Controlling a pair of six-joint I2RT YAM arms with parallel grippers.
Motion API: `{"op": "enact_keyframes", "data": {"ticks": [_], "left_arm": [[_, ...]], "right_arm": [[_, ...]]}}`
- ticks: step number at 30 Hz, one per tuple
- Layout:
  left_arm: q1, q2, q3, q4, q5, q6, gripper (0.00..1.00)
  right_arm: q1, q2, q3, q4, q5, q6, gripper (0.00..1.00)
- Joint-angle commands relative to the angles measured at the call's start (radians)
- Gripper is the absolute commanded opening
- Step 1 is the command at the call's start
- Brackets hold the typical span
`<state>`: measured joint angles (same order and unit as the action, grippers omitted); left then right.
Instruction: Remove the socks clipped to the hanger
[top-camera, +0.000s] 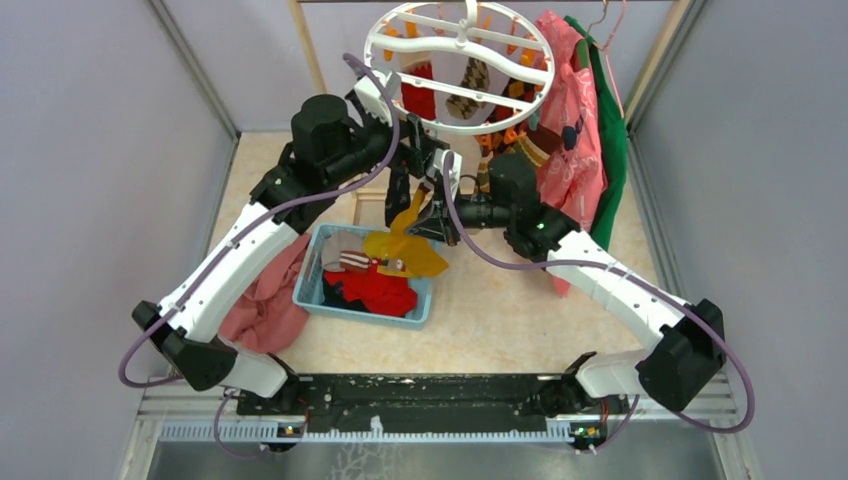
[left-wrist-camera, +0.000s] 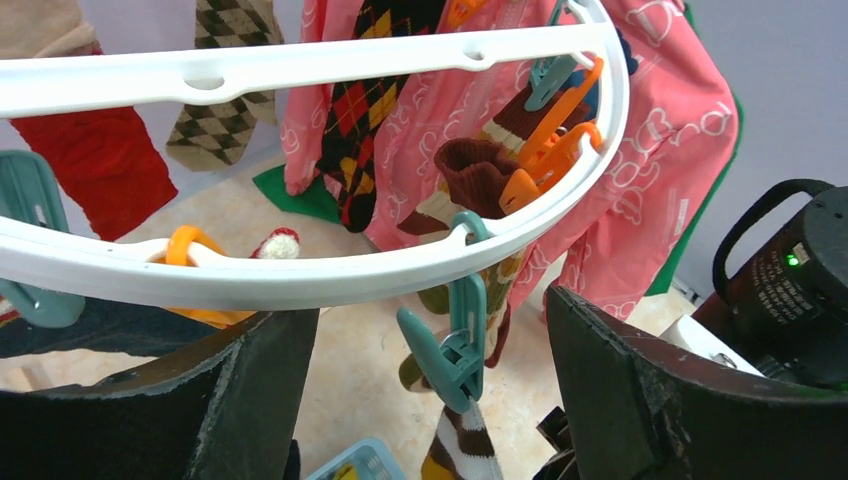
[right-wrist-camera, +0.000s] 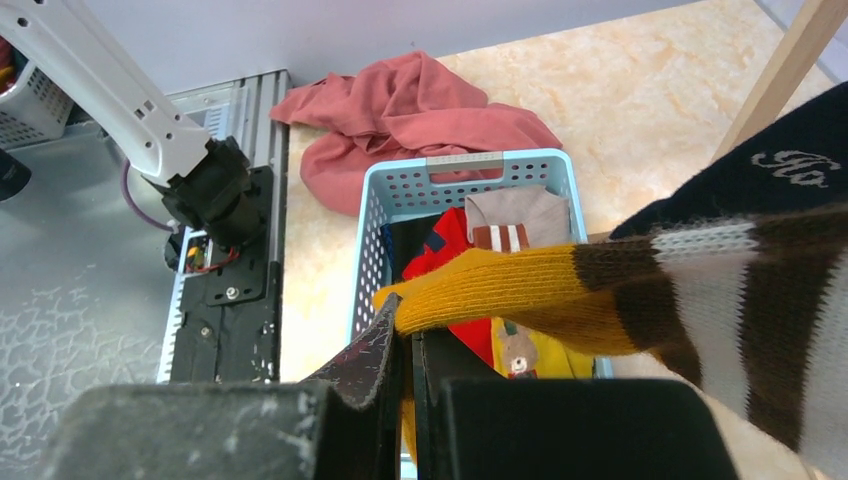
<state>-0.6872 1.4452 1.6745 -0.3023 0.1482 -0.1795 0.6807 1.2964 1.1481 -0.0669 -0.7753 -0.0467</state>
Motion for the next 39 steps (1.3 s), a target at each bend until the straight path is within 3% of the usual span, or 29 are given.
{"op": "enact_keyframes", "data": {"ticks": [1,5,12,24,35,39], "left_arm": [[-0.024,0.011,0.036,-0.015,-0.083,0.049,0.89],[-0.042,0.027,0.043,-0.014,-0.115,0.083,0.85],[-0.056,0.042,0.05,-0.005,-0.124,0.118,0.69],[-0.057,0.017,0.03,-0.003,-0.078,0.105,0.33],[-0.058,0.015,0.027,-0.001,-0.043,0.093,0.26],[-0.057,0.011,0.015,0.008,-0.062,0.106,0.35]], "right_arm": [[0.013,0.0,0.067,0.049,0.003,0.017,0.0],[0.012,0.003,0.07,0.047,0.003,0.016,0.0],[0.012,0.003,0.067,0.045,0.006,0.013,0.0],[0.013,-0.025,0.041,0.008,0.054,-0.064,0.0],[0.013,-0.021,0.014,-0.017,-0.053,-0.108,0.0],[0.013,-0.022,0.009,-0.015,-0.055,-0.11,0.0]]}}
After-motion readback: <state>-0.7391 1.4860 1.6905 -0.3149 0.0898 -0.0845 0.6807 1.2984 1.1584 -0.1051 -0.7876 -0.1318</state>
